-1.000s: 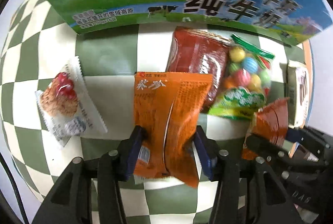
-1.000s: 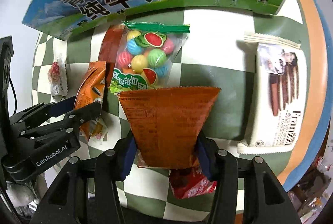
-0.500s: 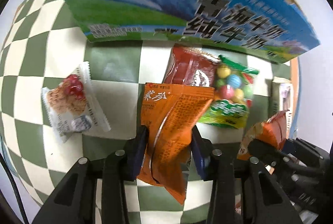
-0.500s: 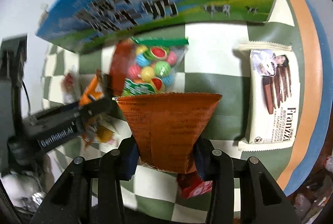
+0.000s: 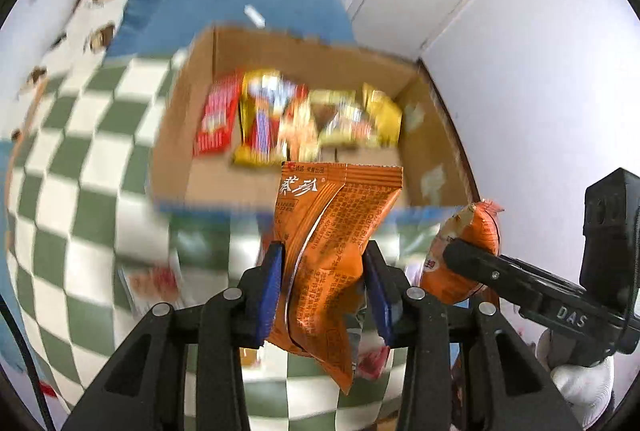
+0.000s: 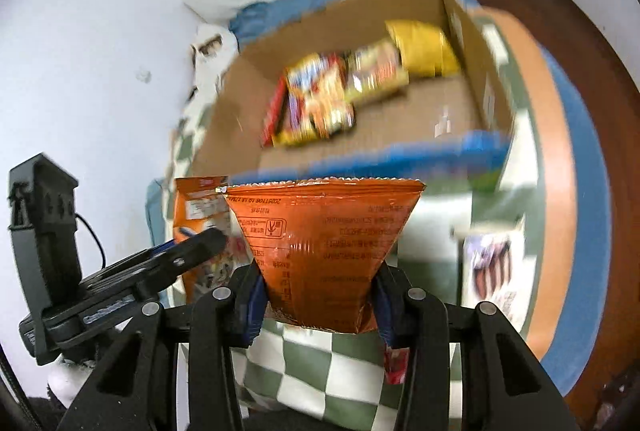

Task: Organize snacks
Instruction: 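Carry both orange bags into the box and open both tools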

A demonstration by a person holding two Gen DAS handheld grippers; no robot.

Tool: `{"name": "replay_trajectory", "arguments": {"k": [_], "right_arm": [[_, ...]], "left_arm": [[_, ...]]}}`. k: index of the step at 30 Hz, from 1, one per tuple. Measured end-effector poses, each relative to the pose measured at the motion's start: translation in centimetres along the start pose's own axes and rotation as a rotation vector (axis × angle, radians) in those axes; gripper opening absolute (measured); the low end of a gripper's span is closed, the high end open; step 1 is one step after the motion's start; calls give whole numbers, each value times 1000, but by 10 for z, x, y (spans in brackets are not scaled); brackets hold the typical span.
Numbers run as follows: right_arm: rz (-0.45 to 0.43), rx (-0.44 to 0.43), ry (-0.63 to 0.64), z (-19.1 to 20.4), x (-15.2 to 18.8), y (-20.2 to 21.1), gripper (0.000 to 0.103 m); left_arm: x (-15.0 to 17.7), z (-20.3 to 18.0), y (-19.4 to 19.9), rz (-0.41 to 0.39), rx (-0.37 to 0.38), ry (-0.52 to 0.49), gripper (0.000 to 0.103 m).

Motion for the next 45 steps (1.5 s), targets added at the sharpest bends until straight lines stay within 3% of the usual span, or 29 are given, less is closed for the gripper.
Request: {"name": "replay_trajectory", "arguments": {"k": [3, 7, 11, 17, 19, 20, 21, 22, 24, 35, 45], "right_arm": [[-26, 28, 5, 2, -35, 14, 46], [17, 78, 11, -4, -72, 13, 46], [144, 154, 5, -18, -101, -15, 46], [360, 265, -27, -45, -110, -76, 49], [395, 263, -57, -52, -111, -89, 64], [400, 270, -59, -55, -112, -95, 80], [397, 289, -63, -58, -115, -99, 90], [391, 301, -64, -60, -118, -102, 91], [384, 313, -63, -62, -120, -104, 91], [301, 332, -31, -64, -112, -100, 94], [181, 329, 1, -48, -91, -64, 94]], "left_arm": [[-35, -5, 8, -41, -59, -15, 37], [-74, 8, 9, -46, -181, -27, 37], [-97, 24, -21, 4, -278, -28, 37], [-104, 52, -84, 145, -384, -16, 38], [-104, 56, -94, 156, -384, -8, 43], [-104, 58, -95, 156, -390, -2, 47], [-105, 60, -98, 155, -390, 6, 63], [-107, 62, -100, 157, -384, 9, 81], [-108, 64, -100, 142, -374, 16, 89], [-97, 72, -96, 134, -348, 58, 92], [-75, 55, -56, 45, -320, 47, 92]]}}
Point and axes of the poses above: each gripper's, at about its wrist camera, not at the fingertips, and y roughly against the way its jaws point, z to its left, x to its underside, the point moved 7 cm from there along -y, roughly the way its jaws point, and after that the axes turned 9 degrees about z, right-handed, at the moved point
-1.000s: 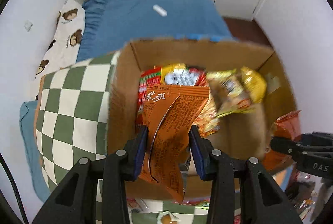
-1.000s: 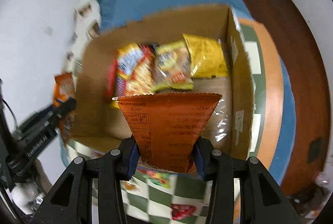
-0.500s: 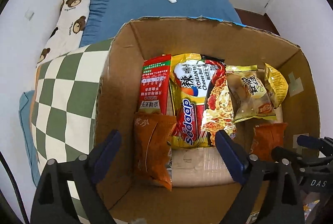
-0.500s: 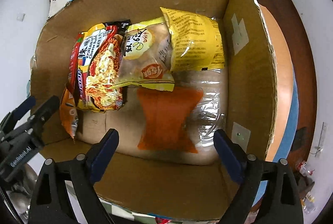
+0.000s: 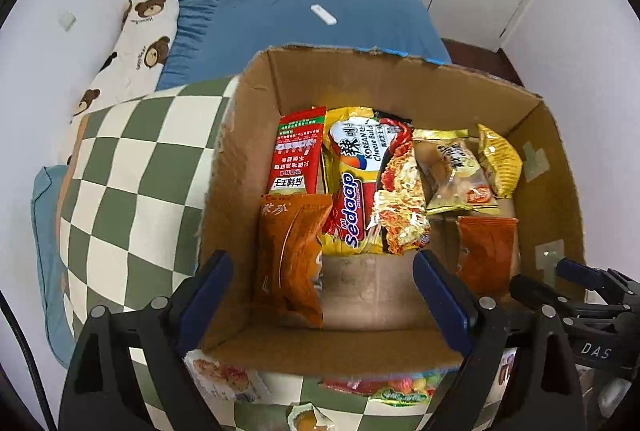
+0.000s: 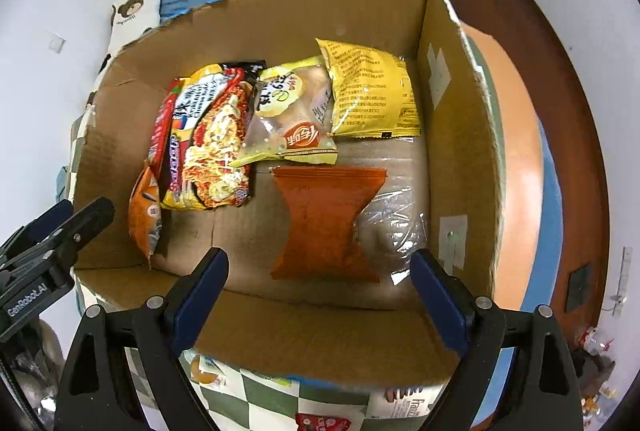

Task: Organize snacks
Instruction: 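Carry both orange bags into the box and open both tools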

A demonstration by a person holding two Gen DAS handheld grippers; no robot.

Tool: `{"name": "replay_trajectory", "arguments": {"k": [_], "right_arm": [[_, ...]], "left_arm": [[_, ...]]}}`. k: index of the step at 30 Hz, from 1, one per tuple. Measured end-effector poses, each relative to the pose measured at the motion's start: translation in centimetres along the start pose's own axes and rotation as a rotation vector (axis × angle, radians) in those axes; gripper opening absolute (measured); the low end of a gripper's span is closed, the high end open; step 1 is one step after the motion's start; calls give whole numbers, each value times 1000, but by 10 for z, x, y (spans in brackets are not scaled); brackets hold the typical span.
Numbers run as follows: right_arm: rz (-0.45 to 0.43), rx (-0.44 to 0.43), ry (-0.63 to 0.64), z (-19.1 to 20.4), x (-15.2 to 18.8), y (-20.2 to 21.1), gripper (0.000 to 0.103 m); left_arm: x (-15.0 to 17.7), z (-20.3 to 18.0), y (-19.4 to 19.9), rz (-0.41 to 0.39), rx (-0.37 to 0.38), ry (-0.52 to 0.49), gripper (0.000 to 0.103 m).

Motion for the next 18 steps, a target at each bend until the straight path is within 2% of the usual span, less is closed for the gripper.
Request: {"name": "replay_trajectory", "arguments": {"k": [8, 18], "right_arm": [[-121, -3, 23, 12, 22, 37, 94], [-267, -24, 60, 29, 59, 98, 94]], "left_arm": [[23, -5, 49, -105, 3, -27, 92], [54, -12, 102, -189, 55, -42, 92]]}}
Point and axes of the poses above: each gripper's, at about its wrist camera, not at the fingertips, and y roughly against the way its jaws point, z to its left, x to its underside, the point moved 7 cm from there along -y, roughly the way its jaws point, and after that the axes turned 9 degrees about z, right-handed, at the moved point
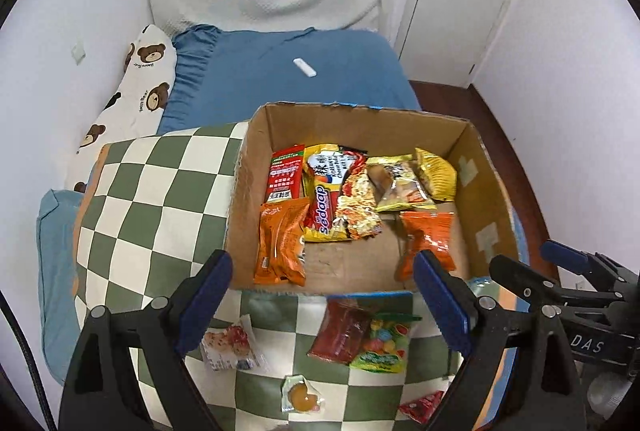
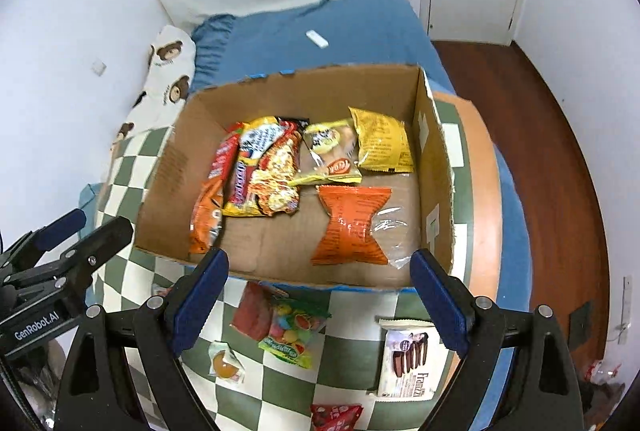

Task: Organize snacks
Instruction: 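Carry both orange bags into the box and open both tools, then grasp the watermelon candy bag with the left tool while the right tool grasps the Franzzi biscuit pack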

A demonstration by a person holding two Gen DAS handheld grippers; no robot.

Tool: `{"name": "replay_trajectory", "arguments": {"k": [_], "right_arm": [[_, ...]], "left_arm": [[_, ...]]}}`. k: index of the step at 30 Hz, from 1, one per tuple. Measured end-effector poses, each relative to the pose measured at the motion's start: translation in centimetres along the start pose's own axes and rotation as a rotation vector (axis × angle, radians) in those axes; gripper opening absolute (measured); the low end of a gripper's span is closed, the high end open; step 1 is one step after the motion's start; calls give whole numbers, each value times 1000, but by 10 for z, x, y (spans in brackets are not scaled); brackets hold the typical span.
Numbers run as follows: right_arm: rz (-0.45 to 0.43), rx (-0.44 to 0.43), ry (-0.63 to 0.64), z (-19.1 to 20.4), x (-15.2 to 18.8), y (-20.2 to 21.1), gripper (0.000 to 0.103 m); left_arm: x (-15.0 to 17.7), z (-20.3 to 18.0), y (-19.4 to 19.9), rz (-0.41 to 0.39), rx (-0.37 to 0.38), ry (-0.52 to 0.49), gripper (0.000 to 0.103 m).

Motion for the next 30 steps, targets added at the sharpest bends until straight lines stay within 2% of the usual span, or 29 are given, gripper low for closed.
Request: {"name": "replay_trajectory", "arguments": {"k": [4, 7, 11, 13, 14, 15, 18, 20, 22, 23, 25, 26, 28, 30], "right_arm": [[-18, -29, -10, 0, 15, 15, 94], [6, -54, -33, -10, 37, 7, 94], [71, -32, -104, -42, 75, -26, 94], [109, -26, -146, -61, 96, -47, 83], [125, -22, -168, -71, 105, -56, 68], [144, -18, -190, -81, 113, -66, 65], [167, -8, -237, -104, 127, -86, 65], [172, -1, -250, -114, 132, -95, 67], [180, 17, -241, -119, 132, -106, 70], [187, 17, -239, -119, 132, -113, 70], [210, 27, -218, -118, 134, -126, 70], [220, 38, -210, -118, 134, -133, 70], [250, 57, -193, -116, 136, -147, 70], [261, 74, -179, -115, 143, -154, 63]], "left_arm": [[17, -1, 6, 2, 15, 5, 92], [39, -5, -7, 43, 23, 3, 92], [73, -25, -54, 159, 23, -51, 92], [86, -40, -81, 222, 22, -97, 92], [91, -48, -95, 251, 25, -118, 92], [95, -55, -109, 283, 18, -136, 92], [109, -74, -147, 395, 39, -170, 92], [115, -85, -167, 438, 40, -192, 92], [116, -95, -181, 444, 28, -218, 92], [115, -99, -185, 437, 26, -228, 88], [115, -104, -190, 424, 6, -246, 55], [116, -106, -193, 430, -7, -254, 51], [120, -106, -196, 430, -17, -256, 48], [126, -101, -194, 433, -12, -240, 48]]}}
Point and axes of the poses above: each gripper's, at about its wrist camera, not at the fingertips, and y roughly against the way its jaws point, z to its left, x to its underside, the point moved 7 cm from there along -y, roughly the way its jaws point, and after that the axes turned 9 degrees about z, right-handed, at the moved point
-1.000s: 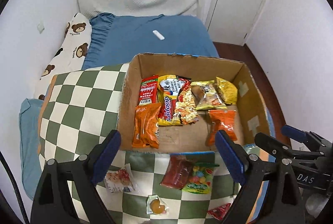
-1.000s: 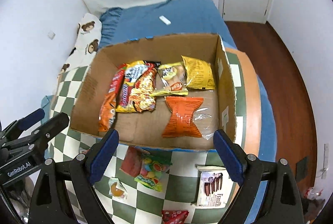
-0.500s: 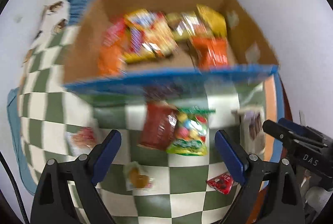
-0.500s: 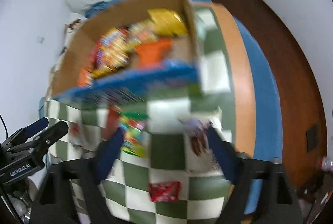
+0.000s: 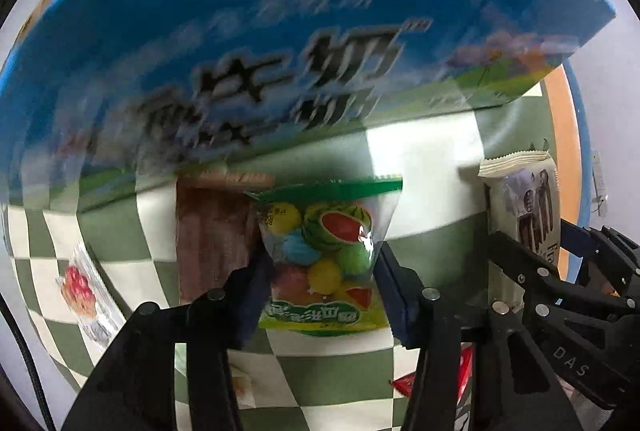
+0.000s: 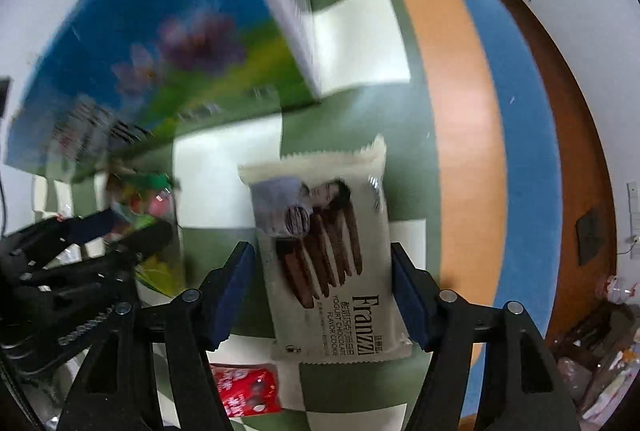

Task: Organize snacks
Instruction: 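Grasp the watermelon candy bag with the left tool while the right tool grasps the Franzzi biscuit pack, then carry both packets into the box and open both tools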

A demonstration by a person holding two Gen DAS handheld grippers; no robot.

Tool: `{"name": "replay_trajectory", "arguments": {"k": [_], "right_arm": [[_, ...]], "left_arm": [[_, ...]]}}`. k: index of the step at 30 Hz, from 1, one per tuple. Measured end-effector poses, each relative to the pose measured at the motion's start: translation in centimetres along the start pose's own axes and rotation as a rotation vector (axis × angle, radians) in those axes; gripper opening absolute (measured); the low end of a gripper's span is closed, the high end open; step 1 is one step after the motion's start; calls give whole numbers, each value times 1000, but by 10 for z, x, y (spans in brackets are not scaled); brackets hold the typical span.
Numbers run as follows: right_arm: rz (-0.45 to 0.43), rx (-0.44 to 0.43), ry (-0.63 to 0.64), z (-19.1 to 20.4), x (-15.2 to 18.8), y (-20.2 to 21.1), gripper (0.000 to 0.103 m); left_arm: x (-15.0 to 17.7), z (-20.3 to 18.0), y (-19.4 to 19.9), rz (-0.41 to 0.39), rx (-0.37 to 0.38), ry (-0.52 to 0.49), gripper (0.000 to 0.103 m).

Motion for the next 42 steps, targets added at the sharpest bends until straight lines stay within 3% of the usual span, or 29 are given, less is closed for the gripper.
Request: {"name": "replay_trajectory", "arguments": {"k": [6, 9, 13, 19, 27, 31, 35, 38, 42], "right_arm": [[49, 3, 34, 6, 35, -10, 62], [72, -9, 4, 2, 44, -21, 63], [83, 7, -13, -2, 38, -34, 63], [34, 31, 21, 8, 38, -25, 62], [-54, -127, 48, 37, 41, 39, 61], [-129, -223, 82, 69, 22, 96, 61], [-202, -276, 128, 98, -13, 146, 61], [-249, -263, 160, 112, -46, 170, 61], [-249, -240, 185, 136, -90, 172, 61]], "left_arm": [[48, 13, -20, 81, 102, 99, 48], [49, 17, -33, 100, 148, 142, 50], [42, 17, -38, 90, 130, 141, 50], [45, 9, -10, 37, 129, 127, 46], [56, 14, 81, -86, 236, 110, 46], [31, 33, 146, -190, 296, 136, 46], [-17, 62, 188, -274, 275, 150, 46], [-54, 81, 198, -298, 244, 171, 46], [-94, 101, 188, -246, 222, 200, 46]]}}
Point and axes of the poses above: each gripper's, at about its wrist camera, not at the fingertips, and y roughly against the way its jaws point, z to its left, x to its underside, the point moved 7 cm from there along -y, roughly the way its jaws point, and after that the axes turned 9 degrees about z, right-handed, at the moved point
